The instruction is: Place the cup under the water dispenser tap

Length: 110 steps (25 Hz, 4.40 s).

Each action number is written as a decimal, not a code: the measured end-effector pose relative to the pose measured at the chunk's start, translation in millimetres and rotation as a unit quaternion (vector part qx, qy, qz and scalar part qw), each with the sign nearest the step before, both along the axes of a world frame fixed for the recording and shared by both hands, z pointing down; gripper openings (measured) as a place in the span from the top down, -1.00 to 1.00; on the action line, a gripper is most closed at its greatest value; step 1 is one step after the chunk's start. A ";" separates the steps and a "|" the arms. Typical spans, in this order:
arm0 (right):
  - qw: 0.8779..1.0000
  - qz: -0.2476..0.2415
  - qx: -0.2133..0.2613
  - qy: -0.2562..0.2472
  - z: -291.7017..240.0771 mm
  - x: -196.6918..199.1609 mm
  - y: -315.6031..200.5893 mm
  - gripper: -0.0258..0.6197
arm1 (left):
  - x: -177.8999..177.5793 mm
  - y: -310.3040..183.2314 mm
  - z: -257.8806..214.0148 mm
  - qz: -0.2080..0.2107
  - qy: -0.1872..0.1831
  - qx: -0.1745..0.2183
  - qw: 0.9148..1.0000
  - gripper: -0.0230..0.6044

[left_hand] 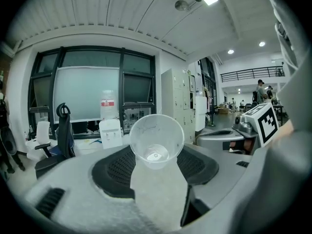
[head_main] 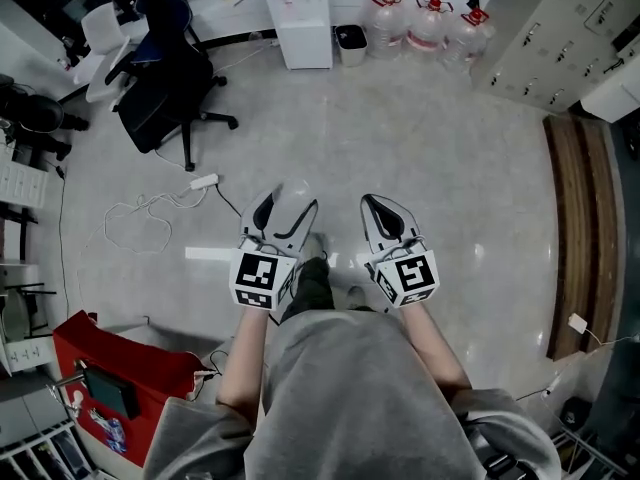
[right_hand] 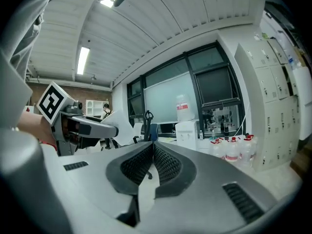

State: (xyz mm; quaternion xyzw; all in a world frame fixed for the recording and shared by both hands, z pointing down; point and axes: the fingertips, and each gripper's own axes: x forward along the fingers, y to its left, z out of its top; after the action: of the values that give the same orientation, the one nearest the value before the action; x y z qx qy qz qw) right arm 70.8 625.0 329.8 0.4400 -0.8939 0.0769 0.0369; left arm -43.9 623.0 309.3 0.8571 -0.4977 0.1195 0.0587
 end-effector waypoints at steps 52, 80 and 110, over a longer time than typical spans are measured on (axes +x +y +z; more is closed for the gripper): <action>0.998 -0.009 -0.047 -0.031 14.2 -132.6 -429.6 0.88 | -108.1 -425.1 27.7 0.010 0.007 -0.053 0.998 0.07; 0.993 0.020 -0.087 -0.071 55.4 -129.7 -600.9 0.88 | -112.3 -605.5 57.5 0.014 -0.015 -0.068 0.997 0.07; 0.971 0.189 -0.133 -0.054 89.3 -161.9 -762.5 0.88 | -151.2 -806.6 122.3 0.162 -0.008 -0.128 0.978 0.07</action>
State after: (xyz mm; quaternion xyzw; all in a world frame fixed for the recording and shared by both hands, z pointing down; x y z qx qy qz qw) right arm -91.1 -137.5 419.0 0.5876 -0.7769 0.2240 0.0316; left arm -195.1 -183.6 431.7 0.9108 -0.3333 0.1966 0.1441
